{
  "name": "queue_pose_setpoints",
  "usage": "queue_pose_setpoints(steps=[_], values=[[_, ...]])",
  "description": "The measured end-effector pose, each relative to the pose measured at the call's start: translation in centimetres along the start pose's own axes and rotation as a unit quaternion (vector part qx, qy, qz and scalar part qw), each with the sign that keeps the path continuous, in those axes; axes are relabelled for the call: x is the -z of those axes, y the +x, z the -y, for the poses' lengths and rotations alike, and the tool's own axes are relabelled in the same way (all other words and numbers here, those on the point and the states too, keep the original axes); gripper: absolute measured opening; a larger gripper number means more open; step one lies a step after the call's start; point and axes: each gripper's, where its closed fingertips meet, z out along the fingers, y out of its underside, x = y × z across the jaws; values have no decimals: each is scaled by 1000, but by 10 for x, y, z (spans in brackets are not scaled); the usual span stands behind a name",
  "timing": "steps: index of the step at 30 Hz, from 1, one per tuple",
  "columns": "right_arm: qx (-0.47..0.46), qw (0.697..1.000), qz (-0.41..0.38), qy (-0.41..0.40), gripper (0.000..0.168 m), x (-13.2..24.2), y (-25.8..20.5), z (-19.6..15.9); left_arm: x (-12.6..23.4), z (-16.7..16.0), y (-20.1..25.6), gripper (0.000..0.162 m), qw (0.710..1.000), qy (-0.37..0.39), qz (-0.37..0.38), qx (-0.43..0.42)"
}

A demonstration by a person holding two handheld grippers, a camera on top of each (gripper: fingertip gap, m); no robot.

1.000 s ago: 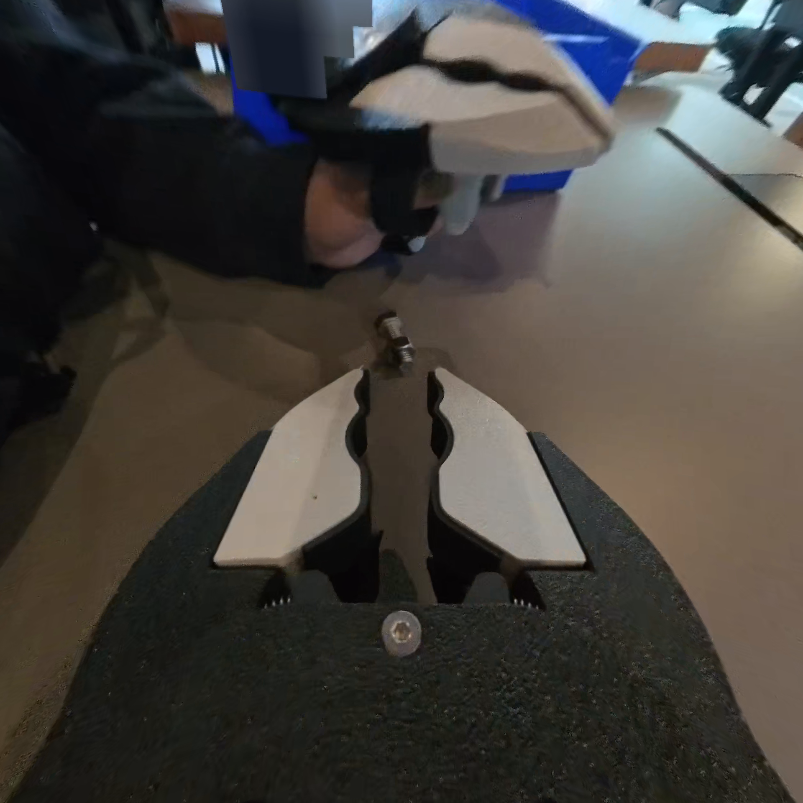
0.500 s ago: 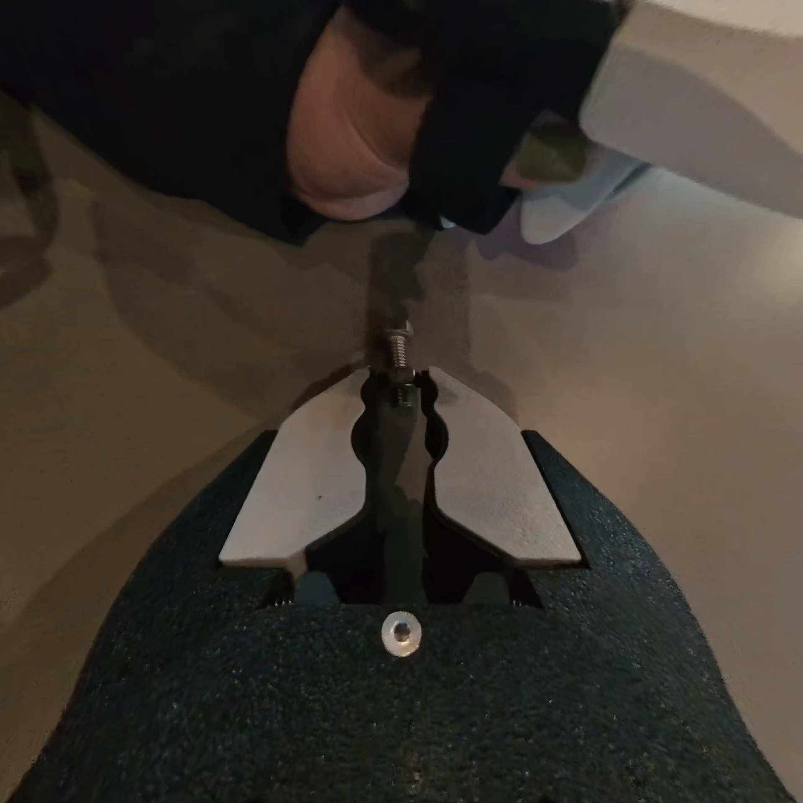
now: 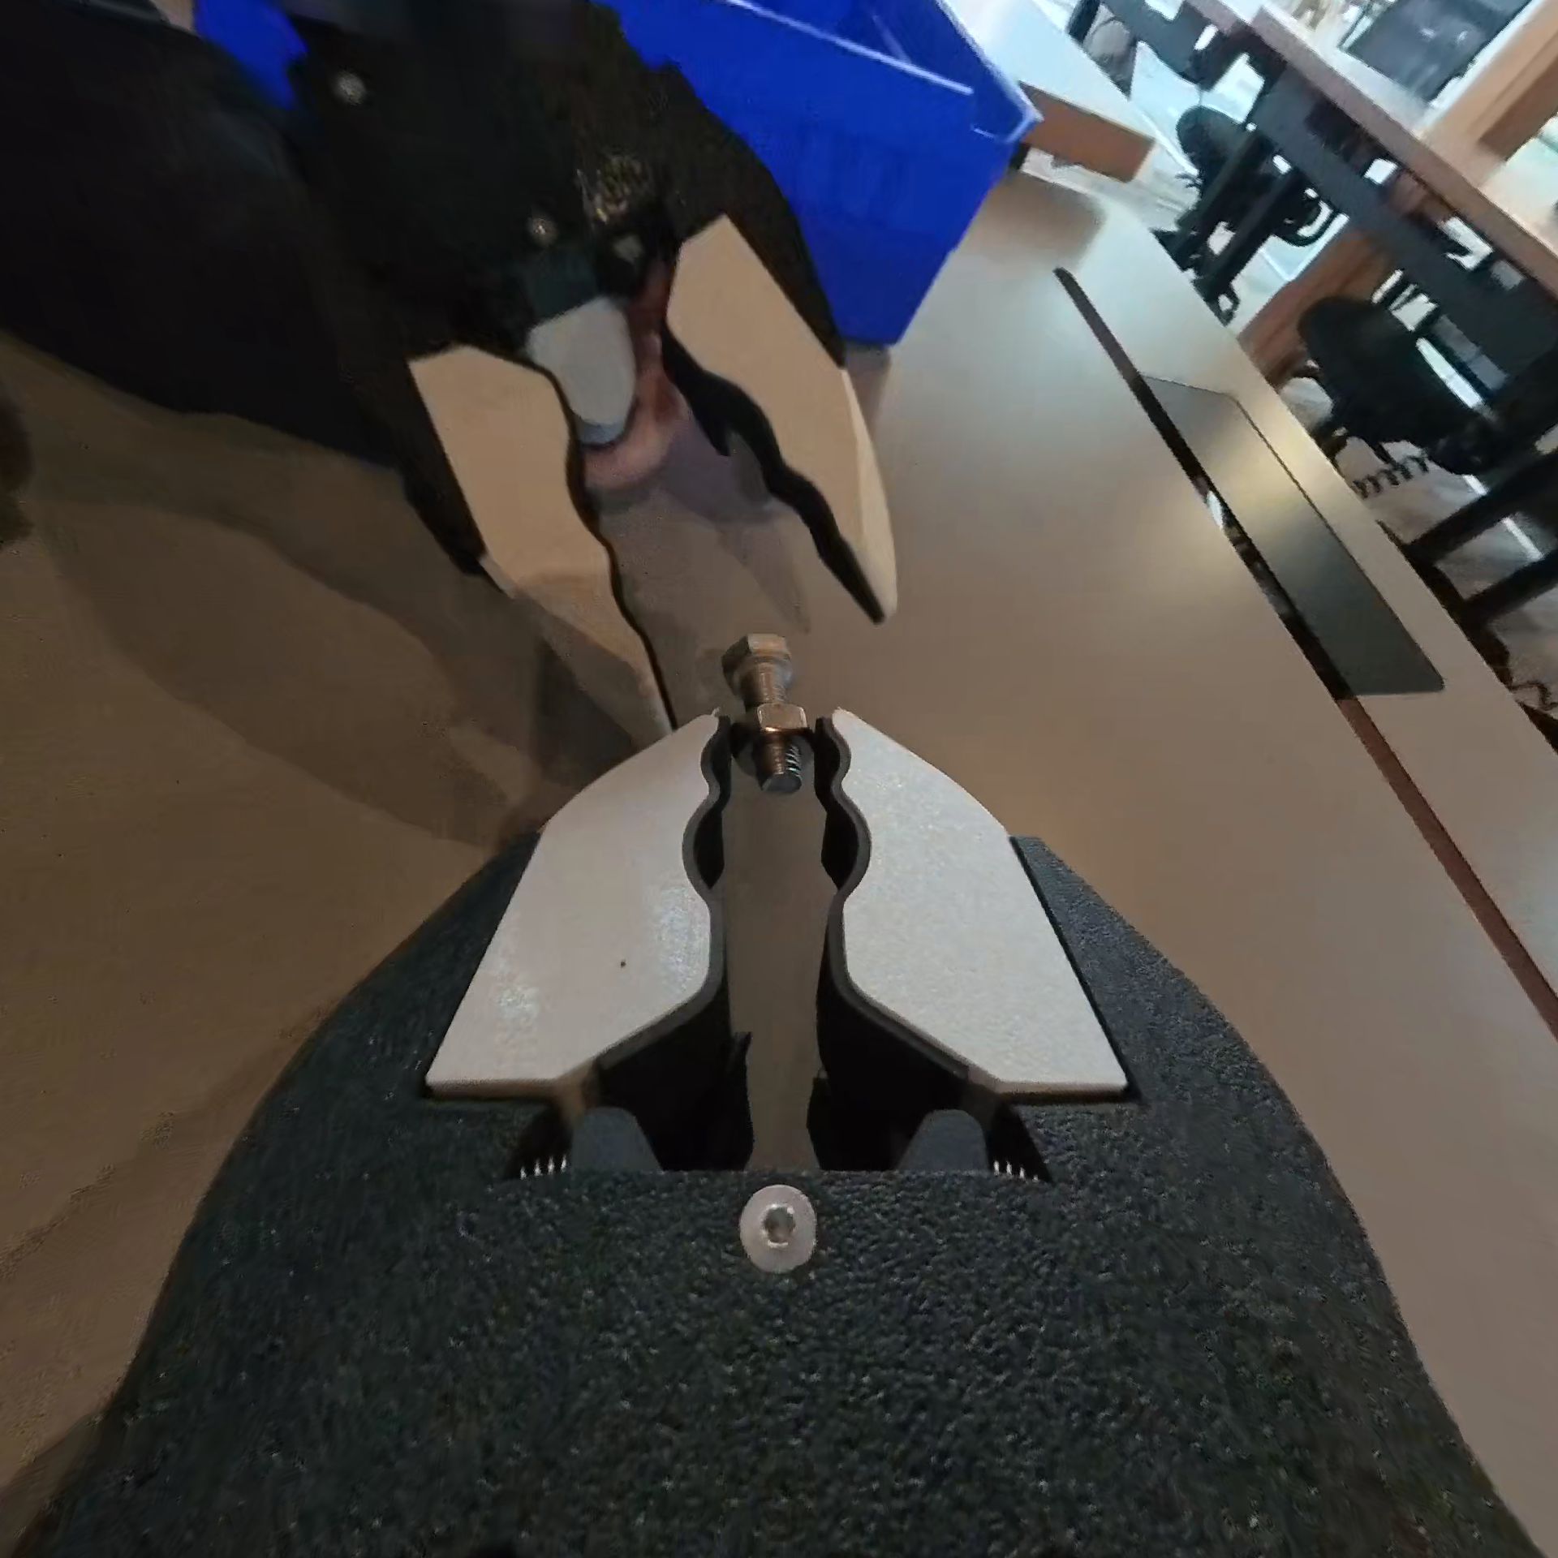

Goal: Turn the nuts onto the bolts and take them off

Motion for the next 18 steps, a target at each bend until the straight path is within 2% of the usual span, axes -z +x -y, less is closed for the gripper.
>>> queue_pose_setpoints(steps=[6,9,14,18], values=[[108,990,-11,-90,19,-10,-16,-6,-7,-9,18,35,995,-51,-10,-89],[141,982,-25,-122,19,-10,-17,-8,-9,-18,14,29,988,-93,14,-122],[145,980,-30,-131,19,-7,-17,-7,-11,-21,18,20,979,-116,24,-169],[140,981,-30,-132,19,-8,-17,-7,-10,-20,17,17,979,-118,28,-164]])
